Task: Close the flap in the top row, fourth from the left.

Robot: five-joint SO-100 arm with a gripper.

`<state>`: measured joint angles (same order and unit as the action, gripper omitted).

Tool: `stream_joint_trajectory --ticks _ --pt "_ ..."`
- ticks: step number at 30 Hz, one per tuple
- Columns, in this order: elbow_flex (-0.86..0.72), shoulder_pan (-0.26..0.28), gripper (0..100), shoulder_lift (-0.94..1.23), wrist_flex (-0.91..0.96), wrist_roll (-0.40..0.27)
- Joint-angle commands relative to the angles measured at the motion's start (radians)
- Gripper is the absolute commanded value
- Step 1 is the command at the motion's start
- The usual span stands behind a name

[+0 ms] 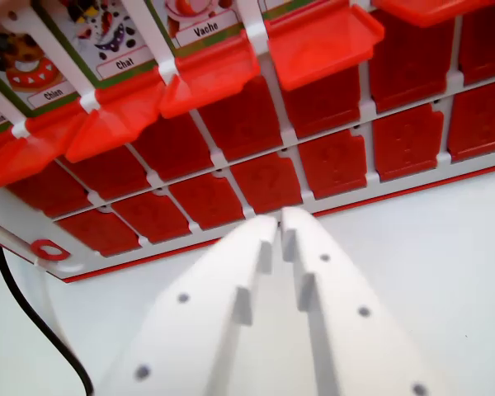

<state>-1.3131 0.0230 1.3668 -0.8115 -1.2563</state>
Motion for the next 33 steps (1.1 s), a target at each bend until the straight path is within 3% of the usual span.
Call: stream_joint_trajectory --ticks 1,9,25,29,33 --pt "0.189 0.025 0 -0.023 0.046 0.034" --pt "0.301 0.038 0 -0.135 0.046 0.055" --pt "0.367 0.025 0 -0.219 0.075 0.074" --pt "0.373 0.014 0 -0.224 0.158 0.133" --pt "0.382 0.006 0 -0.235 0.192 0.138"
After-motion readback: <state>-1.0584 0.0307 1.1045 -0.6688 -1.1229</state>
